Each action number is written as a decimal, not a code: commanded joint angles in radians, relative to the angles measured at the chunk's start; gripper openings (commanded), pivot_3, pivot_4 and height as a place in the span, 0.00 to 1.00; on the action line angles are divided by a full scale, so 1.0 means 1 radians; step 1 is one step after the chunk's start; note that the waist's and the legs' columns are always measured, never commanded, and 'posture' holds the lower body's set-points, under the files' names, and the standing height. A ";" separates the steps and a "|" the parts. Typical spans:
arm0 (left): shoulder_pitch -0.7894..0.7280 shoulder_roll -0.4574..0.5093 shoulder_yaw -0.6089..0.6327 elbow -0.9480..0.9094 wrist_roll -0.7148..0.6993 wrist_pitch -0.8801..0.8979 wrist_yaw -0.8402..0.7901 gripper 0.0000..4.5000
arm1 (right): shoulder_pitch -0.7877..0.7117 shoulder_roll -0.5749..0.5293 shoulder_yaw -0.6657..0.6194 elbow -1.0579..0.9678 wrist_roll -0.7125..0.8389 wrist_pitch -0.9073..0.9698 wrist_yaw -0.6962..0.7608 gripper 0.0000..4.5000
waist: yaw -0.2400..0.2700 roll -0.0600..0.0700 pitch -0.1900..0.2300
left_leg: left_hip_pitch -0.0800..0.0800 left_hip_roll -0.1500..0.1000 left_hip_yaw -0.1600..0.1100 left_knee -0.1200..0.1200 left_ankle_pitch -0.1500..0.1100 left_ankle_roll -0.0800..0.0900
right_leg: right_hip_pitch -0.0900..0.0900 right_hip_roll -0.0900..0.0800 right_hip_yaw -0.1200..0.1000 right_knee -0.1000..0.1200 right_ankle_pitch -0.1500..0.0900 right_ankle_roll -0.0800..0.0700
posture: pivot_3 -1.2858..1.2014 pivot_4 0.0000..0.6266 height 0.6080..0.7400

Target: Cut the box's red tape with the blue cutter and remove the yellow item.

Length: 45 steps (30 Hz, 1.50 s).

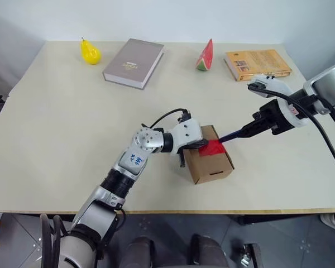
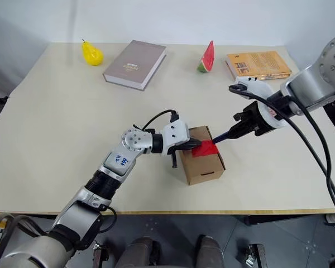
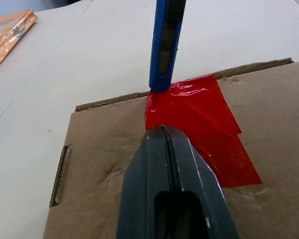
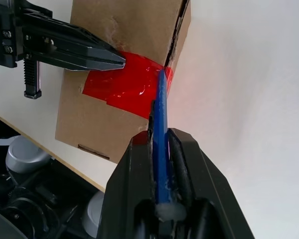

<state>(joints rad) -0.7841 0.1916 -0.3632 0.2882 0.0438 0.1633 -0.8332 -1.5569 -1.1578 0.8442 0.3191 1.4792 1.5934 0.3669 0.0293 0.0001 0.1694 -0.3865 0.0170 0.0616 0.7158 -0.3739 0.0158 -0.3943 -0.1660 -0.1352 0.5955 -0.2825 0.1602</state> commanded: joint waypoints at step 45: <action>-0.046 0.257 0.212 -0.015 -0.198 0.183 -0.202 0.00 | 1.439 -0.188 -1.355 -0.417 -0.627 -0.741 0.329 0.04 | 0.028 -0.004 0.001 | -0.002 0.000 0.003 0.000 -0.001 0.001 | -0.001 -0.001 -0.001 -0.002 0.002 0.003 | 0.52 0.24 1.00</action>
<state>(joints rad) -0.8498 0.4299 -0.1570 0.2811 -0.1600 0.3607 -1.0291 -0.1626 -1.4087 -0.4148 -0.0798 0.9733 1.0062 0.6854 0.0574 -0.0039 0.1704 -0.3887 0.0166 0.0642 0.7167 -0.3748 0.0171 -0.3956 -0.1666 -0.1359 0.5949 -0.2804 0.1635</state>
